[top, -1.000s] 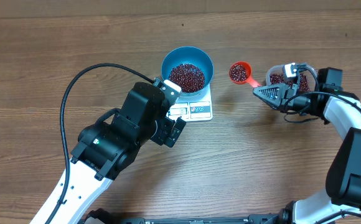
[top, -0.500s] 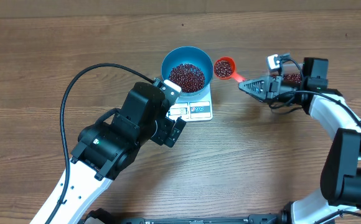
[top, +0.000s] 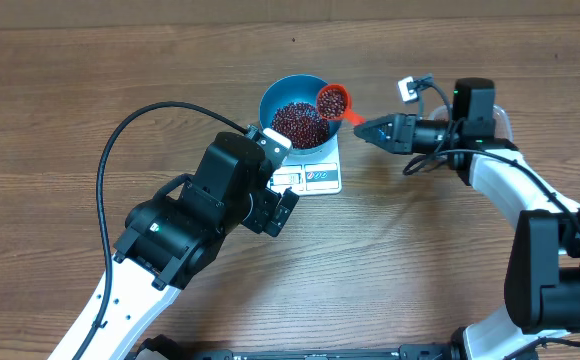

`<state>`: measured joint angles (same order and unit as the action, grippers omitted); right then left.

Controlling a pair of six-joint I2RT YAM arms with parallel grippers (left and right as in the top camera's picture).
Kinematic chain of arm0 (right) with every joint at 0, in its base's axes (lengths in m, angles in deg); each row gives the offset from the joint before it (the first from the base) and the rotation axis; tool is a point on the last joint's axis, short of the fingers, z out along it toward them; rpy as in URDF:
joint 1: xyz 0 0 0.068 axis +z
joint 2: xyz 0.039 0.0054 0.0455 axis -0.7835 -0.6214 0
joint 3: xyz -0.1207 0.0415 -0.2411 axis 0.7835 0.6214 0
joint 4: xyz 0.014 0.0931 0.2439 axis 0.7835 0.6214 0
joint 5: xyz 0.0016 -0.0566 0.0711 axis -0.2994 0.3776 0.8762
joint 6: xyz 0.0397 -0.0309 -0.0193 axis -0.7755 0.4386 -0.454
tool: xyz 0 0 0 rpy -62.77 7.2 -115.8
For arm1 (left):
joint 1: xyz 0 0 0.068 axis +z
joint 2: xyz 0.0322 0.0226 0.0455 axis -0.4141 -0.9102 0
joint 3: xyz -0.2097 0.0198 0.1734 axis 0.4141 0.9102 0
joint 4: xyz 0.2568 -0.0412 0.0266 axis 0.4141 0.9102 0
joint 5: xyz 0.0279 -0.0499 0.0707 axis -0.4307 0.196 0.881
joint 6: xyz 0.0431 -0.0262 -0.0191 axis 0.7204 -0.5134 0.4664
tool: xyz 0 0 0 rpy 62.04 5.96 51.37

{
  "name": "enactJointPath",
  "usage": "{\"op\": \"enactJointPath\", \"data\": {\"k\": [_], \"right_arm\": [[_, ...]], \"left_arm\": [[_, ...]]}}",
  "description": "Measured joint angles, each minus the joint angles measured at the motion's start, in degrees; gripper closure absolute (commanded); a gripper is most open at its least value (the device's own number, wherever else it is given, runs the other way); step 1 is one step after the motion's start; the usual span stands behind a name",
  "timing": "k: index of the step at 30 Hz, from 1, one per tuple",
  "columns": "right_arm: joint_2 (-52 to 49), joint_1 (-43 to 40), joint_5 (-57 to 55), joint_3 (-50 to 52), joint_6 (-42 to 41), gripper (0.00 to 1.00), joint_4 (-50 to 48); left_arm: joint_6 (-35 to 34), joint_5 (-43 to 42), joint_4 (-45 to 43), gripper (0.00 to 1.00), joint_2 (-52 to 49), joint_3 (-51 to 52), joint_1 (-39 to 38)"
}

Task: Scoop item into bowl and weigh 150g on scale
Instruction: 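Carry the filled scoop left over the teal bowl, then tilt the scoop to pour beans into the teal bowl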

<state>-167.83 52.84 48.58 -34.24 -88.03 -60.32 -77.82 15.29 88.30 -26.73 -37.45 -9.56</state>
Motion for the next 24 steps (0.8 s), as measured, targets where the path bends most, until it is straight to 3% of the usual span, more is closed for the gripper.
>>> {"op": "enactJointPath", "data": {"k": [10,24], "right_arm": [[0.0,5.8,-15.6,0.0,13.6,0.96,-2.3],[0.0,6.7,-19.6,0.0,39.8,0.96,-2.5]], "left_arm": [[0.0,0.0,0.0,0.0,0.0,0.0,0.0],[0.0,0.0,0.0,0.0,0.0,0.0,0.0]]}}
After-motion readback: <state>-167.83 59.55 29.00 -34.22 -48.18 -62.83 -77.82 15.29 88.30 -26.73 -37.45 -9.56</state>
